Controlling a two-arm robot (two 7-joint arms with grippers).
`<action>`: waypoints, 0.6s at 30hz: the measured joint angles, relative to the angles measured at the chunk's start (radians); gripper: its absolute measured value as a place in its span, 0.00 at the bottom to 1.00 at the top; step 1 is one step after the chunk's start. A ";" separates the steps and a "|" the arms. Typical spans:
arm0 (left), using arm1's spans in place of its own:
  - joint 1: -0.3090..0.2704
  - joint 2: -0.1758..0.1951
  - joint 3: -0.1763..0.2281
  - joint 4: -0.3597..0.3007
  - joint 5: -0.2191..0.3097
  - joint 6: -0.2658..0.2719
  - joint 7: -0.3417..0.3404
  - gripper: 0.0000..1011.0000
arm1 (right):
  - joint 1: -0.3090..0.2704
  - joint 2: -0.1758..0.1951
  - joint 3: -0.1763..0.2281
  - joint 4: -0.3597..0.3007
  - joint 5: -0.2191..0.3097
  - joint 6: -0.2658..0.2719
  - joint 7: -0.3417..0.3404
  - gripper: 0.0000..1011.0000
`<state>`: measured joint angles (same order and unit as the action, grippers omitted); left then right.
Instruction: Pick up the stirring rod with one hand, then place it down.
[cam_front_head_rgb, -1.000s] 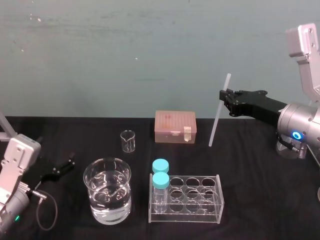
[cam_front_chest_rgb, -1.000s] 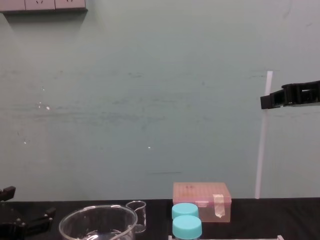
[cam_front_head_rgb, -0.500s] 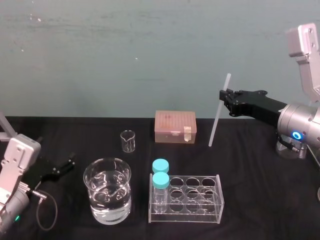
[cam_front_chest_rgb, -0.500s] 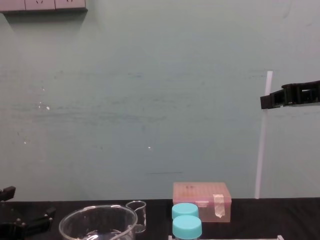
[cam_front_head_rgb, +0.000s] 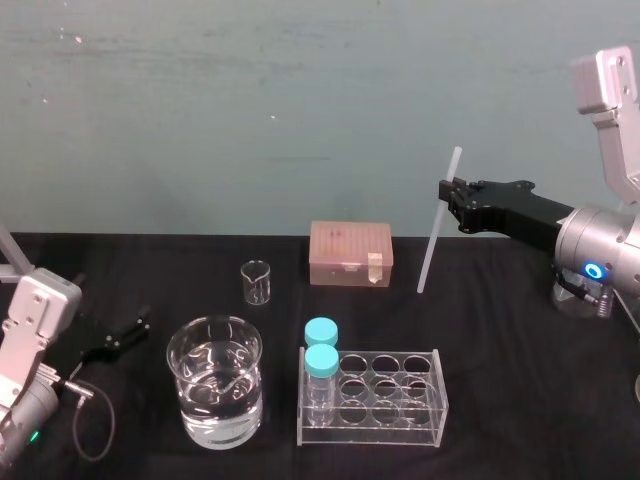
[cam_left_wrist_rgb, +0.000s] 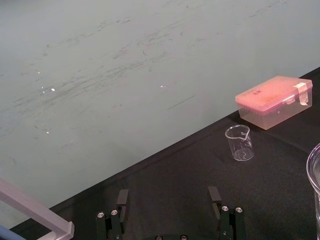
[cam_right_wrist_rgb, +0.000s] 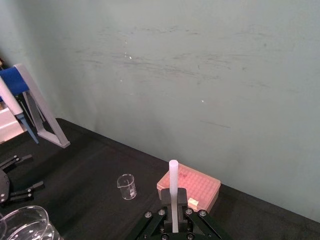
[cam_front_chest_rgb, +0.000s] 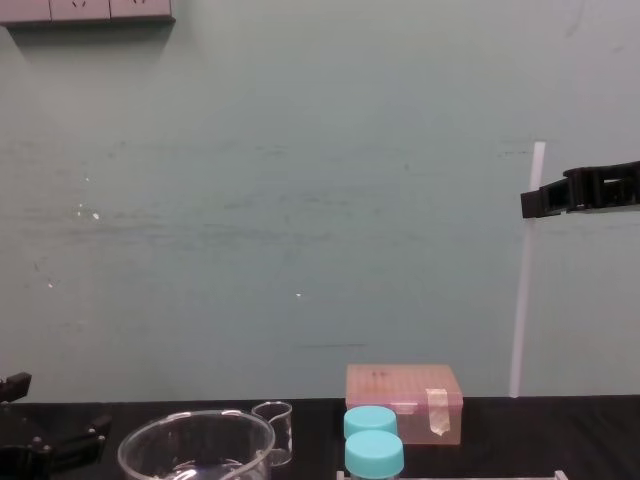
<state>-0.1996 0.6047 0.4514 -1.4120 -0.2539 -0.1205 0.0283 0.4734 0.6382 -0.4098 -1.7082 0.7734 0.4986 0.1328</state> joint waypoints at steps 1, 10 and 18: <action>0.000 0.000 0.000 0.000 0.000 0.000 0.000 0.99 | 0.000 0.000 0.000 0.000 0.000 0.000 0.000 0.06; 0.000 0.000 0.000 0.000 0.000 0.000 0.000 0.99 | 0.000 0.000 0.000 0.000 0.000 0.000 0.000 0.06; 0.000 0.000 0.000 0.000 0.000 0.000 0.000 0.99 | 0.017 0.034 0.008 0.028 0.005 -0.028 0.120 0.06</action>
<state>-0.1996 0.6046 0.4514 -1.4120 -0.2539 -0.1205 0.0283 0.4903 0.6726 -0.4013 -1.6807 0.7779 0.4710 0.2530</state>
